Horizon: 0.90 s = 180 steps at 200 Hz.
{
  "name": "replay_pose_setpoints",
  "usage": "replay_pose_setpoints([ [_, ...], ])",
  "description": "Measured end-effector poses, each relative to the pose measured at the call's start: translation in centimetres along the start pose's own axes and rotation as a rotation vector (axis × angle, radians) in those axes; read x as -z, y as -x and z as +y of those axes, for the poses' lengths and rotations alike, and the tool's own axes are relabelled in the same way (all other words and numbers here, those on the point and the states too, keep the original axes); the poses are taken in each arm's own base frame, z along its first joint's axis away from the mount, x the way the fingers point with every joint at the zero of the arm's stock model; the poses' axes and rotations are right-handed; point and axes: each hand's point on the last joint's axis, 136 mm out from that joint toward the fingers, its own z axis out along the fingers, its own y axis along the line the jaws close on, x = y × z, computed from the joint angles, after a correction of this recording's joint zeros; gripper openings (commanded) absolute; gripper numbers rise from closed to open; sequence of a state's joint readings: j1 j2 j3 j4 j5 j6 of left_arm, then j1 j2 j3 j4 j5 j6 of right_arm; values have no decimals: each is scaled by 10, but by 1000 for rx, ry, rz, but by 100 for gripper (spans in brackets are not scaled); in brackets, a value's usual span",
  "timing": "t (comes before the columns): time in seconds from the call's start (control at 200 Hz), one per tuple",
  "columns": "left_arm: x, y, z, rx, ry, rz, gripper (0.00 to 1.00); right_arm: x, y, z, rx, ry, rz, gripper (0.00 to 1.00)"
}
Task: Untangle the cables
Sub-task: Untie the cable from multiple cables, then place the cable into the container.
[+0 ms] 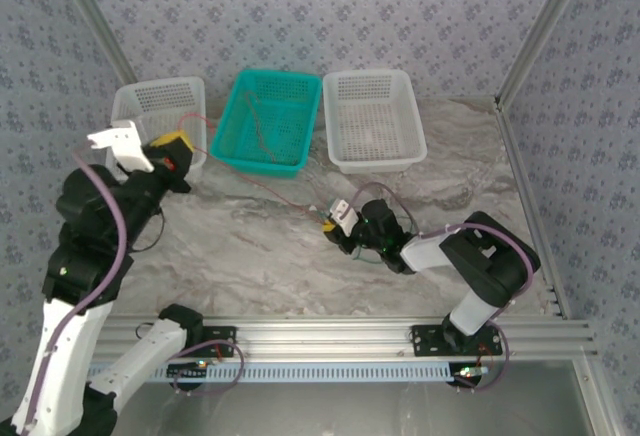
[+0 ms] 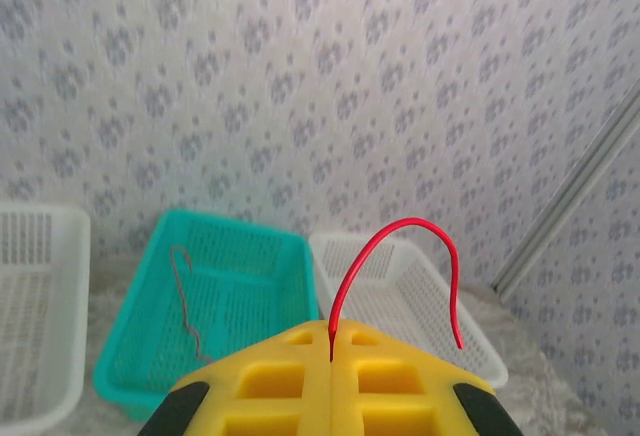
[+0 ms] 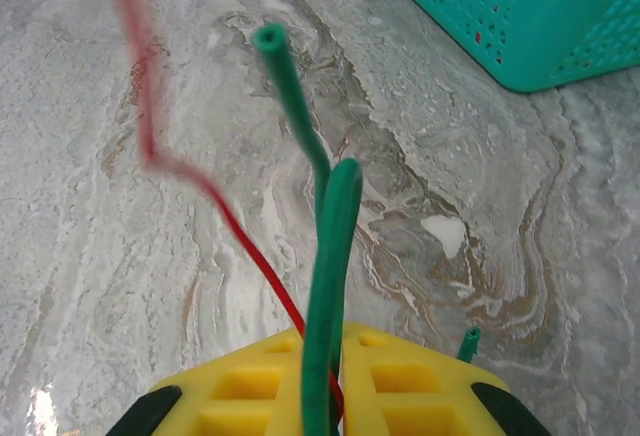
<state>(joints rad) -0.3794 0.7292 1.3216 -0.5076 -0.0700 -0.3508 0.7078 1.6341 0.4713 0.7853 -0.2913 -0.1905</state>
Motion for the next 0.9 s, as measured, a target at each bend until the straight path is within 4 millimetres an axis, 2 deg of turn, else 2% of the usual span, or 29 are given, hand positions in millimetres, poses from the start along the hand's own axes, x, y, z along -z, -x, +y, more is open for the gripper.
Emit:
replay_pose_setpoints([
  [0.125, 16, 19, -2, -13, -1, -67, 0, 0, -1, 0, -5, 0, 4, 13],
  [0.33, 11, 15, -1, -19, 4, -57, 0, 1, -3, -2, -9, -11, 13, 11],
  [0.5, 19, 19, 10, -56, 64, -81, 0, 6, -8, -1, -19, -16, 22, 17],
  [0.605, 30, 32, 15, -69, 99, -134, 0, 7, -10, -2, -24, -18, 33, 14],
  [0.73, 49, 56, 10, -71, 87, -216, 0, 8, -15, -2, -37, -15, 52, 14],
  [0.824, 46, 62, 5, -72, 71, -227, 0, 8, -16, -1, -39, -14, 56, 14],
  [0.899, 32, 56, 1, -78, 52, -195, 0, 8, -16, -1, -45, -12, 60, 18],
])
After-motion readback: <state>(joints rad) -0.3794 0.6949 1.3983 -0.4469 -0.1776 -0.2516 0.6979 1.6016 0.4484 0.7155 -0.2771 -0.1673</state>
